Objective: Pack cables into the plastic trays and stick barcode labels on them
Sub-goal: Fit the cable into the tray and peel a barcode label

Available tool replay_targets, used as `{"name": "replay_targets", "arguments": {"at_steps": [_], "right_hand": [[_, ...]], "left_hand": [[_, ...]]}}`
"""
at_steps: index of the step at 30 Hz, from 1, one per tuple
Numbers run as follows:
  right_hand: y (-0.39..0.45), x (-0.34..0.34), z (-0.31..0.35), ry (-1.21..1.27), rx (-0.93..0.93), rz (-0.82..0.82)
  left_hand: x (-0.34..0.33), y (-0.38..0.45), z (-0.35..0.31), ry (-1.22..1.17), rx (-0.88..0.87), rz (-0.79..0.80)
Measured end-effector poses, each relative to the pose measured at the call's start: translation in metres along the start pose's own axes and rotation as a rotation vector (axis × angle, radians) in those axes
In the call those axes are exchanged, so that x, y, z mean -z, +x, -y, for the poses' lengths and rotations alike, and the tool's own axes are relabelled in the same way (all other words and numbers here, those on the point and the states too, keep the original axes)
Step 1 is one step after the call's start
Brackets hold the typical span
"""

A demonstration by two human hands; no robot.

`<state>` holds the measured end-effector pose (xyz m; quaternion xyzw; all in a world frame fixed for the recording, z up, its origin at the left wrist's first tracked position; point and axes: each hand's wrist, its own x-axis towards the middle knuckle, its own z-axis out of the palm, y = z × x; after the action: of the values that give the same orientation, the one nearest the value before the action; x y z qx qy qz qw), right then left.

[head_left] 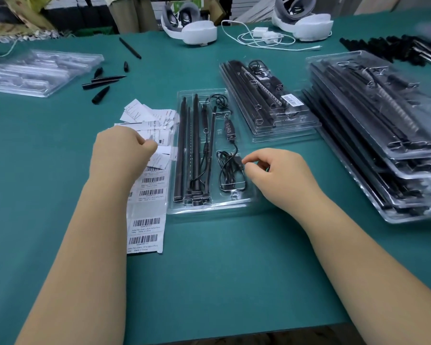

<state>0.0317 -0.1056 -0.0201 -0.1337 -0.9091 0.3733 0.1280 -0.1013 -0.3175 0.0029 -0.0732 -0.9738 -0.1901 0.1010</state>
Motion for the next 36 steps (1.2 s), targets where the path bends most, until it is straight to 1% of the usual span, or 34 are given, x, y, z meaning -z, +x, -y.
{"name": "replay_targets", "arguments": {"at_steps": [3, 5, 9, 14, 16, 18, 19, 21, 23, 24, 26, 27, 29, 30, 31, 33, 34, 36], "right_hand": [[0.0, 0.001, 0.001, 0.017, 0.011, -0.024], [0.001, 0.003, 0.001, 0.026, 0.022, -0.054], [0.0, 0.004, 0.002, 0.094, 0.03, -0.132], [0.0, 0.006, 0.003, 0.22, 0.079, -0.221], [0.0, 0.007, 0.003, 0.309, 0.079, -0.223], [0.0, 0.008, 0.005, 0.455, 0.028, -0.19], [0.0, 0.008, 0.006, 0.51, 0.0, -0.17], [0.002, 0.01, 0.008, 0.598, -0.054, -0.131], [0.004, 0.012, 0.007, 0.705, -0.101, -0.06], [0.005, 0.013, 0.007, 0.768, -0.129, 0.007], [0.005, 0.015, 0.006, 0.88, -0.208, 0.167], [0.005, 0.016, 0.005, 0.9, -0.258, 0.222], [0.004, 0.017, 0.005, 0.865, -0.348, 0.281], [0.004, 0.018, 0.005, 0.858, -0.377, 0.299], [0.004, 0.019, 0.005, 0.881, -0.388, 0.304], [0.004, 0.02, 0.005, 0.988, -0.381, 0.252], [0.004, 0.02, 0.004, 1.012, -0.363, 0.209], [0.004, 0.02, 0.003, 0.968, -0.316, 0.158]], "left_hand": [[0.001, -0.006, -0.008, -0.052, -0.058, -0.04], [0.004, -0.011, -0.014, -0.056, -0.106, -0.116], [0.008, -0.019, -0.022, -0.104, -0.225, -0.336], [0.01, -0.037, -0.038, -0.313, -0.48, -0.658], [0.009, -0.042, -0.043, -0.354, -0.558, -0.757], [0.011, -0.045, -0.044, -0.404, -0.601, -0.841], [0.013, -0.047, -0.046, -0.457, -0.616, -0.858], [0.016, -0.052, -0.049, -0.626, -0.646, -0.816], [0.016, -0.057, -0.053, -0.755, -0.694, -0.714], [0.014, -0.06, -0.056, -0.756, -0.719, -0.665], [0.008, -0.065, -0.061, -0.651, -0.777, -0.615], [0.005, -0.066, -0.063, -0.582, -0.814, -0.611], [-0.001, -0.067, -0.065, -0.475, -0.9, -0.606], [-0.003, -0.068, -0.066, -0.454, -0.936, -0.57], [-0.004, -0.068, -0.066, -0.452, -0.965, -0.496], [-0.006, -0.071, -0.068, -0.435, -1.01, -0.286], [-0.006, -0.073, -0.07, -0.404, -1.007, -0.184], [-0.007, -0.077, -0.073, -0.345, -0.946, -0.031]]}}
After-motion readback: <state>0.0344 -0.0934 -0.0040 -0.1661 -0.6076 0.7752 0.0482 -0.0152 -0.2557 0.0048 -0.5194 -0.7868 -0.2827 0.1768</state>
